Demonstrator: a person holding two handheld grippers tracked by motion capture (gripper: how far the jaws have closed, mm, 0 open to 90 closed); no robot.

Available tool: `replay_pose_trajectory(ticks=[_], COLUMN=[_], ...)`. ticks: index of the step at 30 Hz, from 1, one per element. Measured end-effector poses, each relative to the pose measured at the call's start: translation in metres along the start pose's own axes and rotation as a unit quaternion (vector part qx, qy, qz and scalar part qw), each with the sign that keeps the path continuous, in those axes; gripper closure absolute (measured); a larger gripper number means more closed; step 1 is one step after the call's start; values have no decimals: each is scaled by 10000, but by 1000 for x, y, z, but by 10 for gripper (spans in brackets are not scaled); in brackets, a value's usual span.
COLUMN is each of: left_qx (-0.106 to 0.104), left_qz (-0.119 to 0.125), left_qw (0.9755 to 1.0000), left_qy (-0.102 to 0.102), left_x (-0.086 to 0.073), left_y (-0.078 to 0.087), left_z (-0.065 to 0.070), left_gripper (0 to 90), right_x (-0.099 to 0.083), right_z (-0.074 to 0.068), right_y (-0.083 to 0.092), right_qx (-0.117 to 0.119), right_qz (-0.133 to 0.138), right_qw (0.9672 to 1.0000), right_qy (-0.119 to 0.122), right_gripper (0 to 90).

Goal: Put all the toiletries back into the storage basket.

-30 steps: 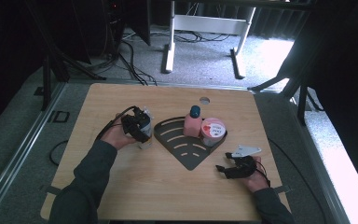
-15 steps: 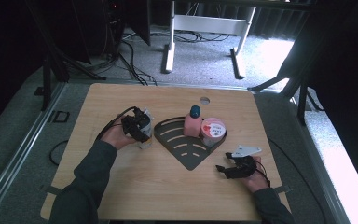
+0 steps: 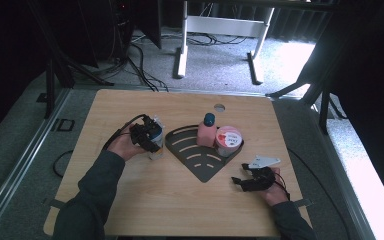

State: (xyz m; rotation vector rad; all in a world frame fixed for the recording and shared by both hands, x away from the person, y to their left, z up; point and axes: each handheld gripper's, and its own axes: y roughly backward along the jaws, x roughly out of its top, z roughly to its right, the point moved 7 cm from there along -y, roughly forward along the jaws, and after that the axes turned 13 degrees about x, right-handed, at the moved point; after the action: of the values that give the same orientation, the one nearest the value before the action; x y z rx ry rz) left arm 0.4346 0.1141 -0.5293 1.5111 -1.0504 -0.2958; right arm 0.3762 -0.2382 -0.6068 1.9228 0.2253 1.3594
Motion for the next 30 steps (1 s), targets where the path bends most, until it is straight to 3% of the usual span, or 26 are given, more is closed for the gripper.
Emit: replay_pose_trajectory(ticks=[20,30], left_qx=[63,39], left_qz=[-63,-26], left_qw=[9999,10000], left_qy=[-127,-81], left_x=[-1,-1], left_y=[4,8], left_z=[5,5], left_gripper=[559,558], right_x=[0,0], right_z=[0,0], right_y=[0,0], right_qx=[1,0], right_qz=[0,0], right_qw=[10000,10000], right_qy=[1,-3], right_gripper=[275,275])
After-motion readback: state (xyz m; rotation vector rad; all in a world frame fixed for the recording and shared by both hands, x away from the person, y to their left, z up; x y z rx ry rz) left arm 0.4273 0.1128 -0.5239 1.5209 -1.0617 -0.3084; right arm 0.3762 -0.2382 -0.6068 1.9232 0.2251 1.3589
